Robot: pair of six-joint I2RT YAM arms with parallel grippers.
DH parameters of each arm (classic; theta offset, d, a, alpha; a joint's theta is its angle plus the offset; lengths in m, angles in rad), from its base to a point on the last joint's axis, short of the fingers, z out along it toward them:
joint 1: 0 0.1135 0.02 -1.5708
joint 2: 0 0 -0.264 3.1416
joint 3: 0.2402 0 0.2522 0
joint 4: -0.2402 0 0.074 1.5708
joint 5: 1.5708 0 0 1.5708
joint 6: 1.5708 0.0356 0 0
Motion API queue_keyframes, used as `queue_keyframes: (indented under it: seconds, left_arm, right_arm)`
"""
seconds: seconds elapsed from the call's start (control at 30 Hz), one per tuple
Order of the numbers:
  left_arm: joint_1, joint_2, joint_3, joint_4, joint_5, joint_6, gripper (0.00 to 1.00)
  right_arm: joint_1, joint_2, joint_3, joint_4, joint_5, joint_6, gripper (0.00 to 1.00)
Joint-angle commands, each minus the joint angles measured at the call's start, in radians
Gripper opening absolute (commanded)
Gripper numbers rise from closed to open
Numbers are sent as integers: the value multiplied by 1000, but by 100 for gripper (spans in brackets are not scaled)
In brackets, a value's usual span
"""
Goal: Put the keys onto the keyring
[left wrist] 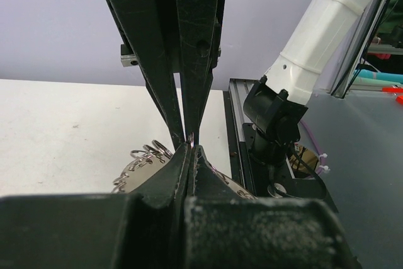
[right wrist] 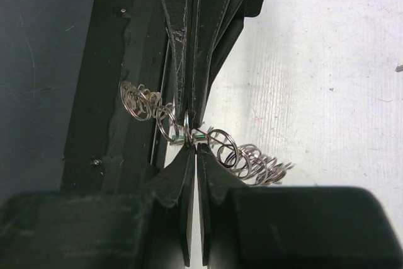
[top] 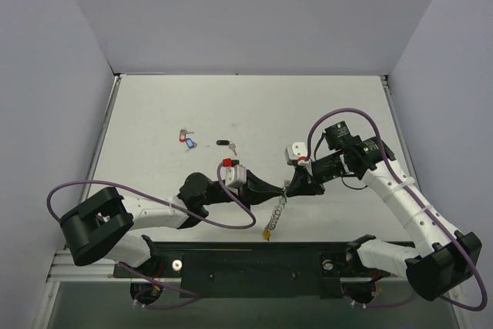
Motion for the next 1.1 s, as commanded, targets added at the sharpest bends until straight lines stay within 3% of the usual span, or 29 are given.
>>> queue_keyframes:
  seconds: [0.0, 0.63, 1.07]
  left_arm:
    - [-9, -34, 25, 381, 11, 1, 0]
    - [-12, -16, 35, 381, 49, -5, 0]
    - [-5, -16, 12, 381, 31, 10, 0]
  right_arm:
    - [9, -8, -21, 57, -10, 81, 0]
    - [25, -19, -38, 194, 13, 308, 0]
    - [36, -44, -48, 303, 40, 582, 0]
